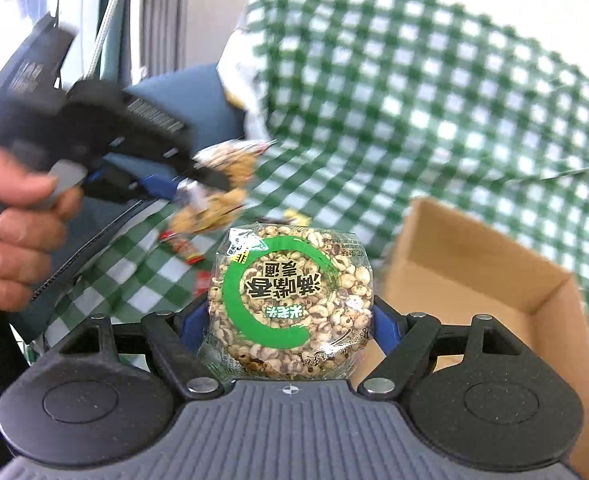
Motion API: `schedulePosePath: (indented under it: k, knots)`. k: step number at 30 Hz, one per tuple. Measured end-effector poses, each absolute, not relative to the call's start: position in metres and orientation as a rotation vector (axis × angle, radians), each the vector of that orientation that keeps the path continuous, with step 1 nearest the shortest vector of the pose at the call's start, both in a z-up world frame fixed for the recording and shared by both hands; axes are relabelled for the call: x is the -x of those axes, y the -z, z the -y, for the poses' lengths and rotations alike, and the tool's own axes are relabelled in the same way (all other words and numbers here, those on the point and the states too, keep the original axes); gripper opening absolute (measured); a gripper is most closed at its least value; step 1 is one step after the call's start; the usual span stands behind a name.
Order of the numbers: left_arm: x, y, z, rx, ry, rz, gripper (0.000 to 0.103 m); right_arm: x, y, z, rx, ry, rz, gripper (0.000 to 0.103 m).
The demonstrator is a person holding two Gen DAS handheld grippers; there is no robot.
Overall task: Organize snacks
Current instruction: 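Close the left tool on the clear cookie bag and lift it, then carry the cookie bag and peanut bag over the box with both tools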
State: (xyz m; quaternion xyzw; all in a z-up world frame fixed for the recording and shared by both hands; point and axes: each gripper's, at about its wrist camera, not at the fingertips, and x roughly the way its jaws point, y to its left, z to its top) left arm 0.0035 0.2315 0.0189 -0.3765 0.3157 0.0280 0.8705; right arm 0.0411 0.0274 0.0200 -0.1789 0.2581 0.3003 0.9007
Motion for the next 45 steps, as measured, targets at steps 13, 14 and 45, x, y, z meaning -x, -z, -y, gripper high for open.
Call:
schedulePosePath:
  k: [13,14,45]
  knots:
    - [-0.01,-0.038,-0.173,0.597,0.004,-0.615,0.041,-0.047,-0.019,0.097,0.195,-0.377,-0.348,0.081]
    - [-0.012,-0.038,-0.169,0.59,0.01,-0.611,0.041,-0.048,-0.02,0.105,0.18,-0.365,-0.337,0.081]
    - [-0.023,-0.04,-0.064,0.352,0.247,-0.459,0.041,-0.063,-0.012,0.162,0.084,-0.078,-0.288,0.081]
